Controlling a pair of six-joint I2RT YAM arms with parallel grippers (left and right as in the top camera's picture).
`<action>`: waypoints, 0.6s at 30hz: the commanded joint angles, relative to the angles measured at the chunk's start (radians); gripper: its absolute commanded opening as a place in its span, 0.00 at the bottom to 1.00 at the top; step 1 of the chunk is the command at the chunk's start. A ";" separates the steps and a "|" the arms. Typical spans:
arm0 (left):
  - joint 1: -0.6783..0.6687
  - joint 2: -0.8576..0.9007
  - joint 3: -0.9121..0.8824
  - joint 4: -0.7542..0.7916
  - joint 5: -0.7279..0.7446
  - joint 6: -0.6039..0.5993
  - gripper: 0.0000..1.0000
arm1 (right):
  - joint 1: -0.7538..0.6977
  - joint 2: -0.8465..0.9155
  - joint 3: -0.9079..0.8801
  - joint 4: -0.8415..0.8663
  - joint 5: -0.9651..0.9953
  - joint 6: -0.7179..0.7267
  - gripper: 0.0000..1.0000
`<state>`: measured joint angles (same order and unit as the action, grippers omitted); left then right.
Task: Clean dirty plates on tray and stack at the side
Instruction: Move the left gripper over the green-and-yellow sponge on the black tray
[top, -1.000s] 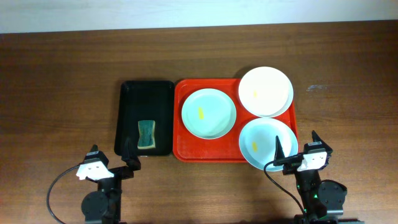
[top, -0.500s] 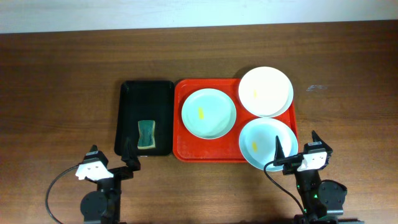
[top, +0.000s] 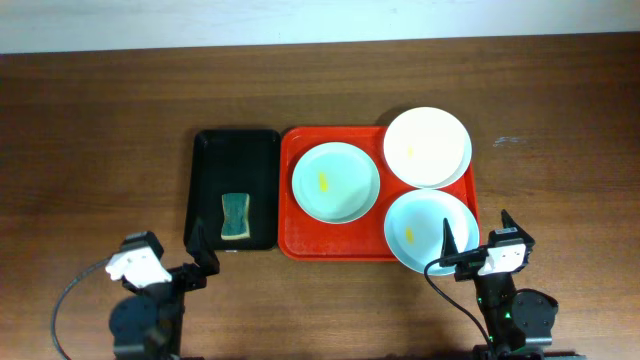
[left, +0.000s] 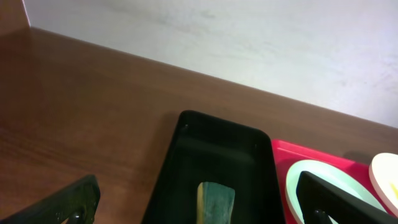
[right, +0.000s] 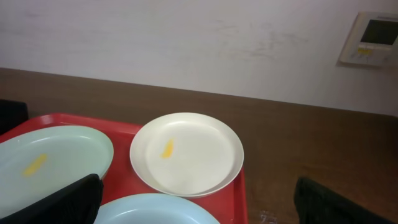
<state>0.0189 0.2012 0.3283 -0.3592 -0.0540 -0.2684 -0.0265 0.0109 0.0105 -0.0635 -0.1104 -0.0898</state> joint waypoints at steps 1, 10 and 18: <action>-0.005 0.160 0.135 -0.044 0.058 0.061 0.99 | 0.000 -0.004 -0.005 -0.005 -0.013 -0.007 0.98; -0.005 0.628 0.454 -0.312 0.148 0.084 0.99 | 0.000 -0.004 -0.005 -0.005 -0.013 -0.007 0.98; -0.005 0.846 0.678 -0.480 0.234 0.084 0.93 | 0.000 -0.004 -0.005 -0.005 -0.013 -0.007 0.98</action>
<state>0.0189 1.0290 0.9386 -0.8215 0.1352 -0.2008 -0.0265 0.0113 0.0105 -0.0635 -0.1104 -0.0902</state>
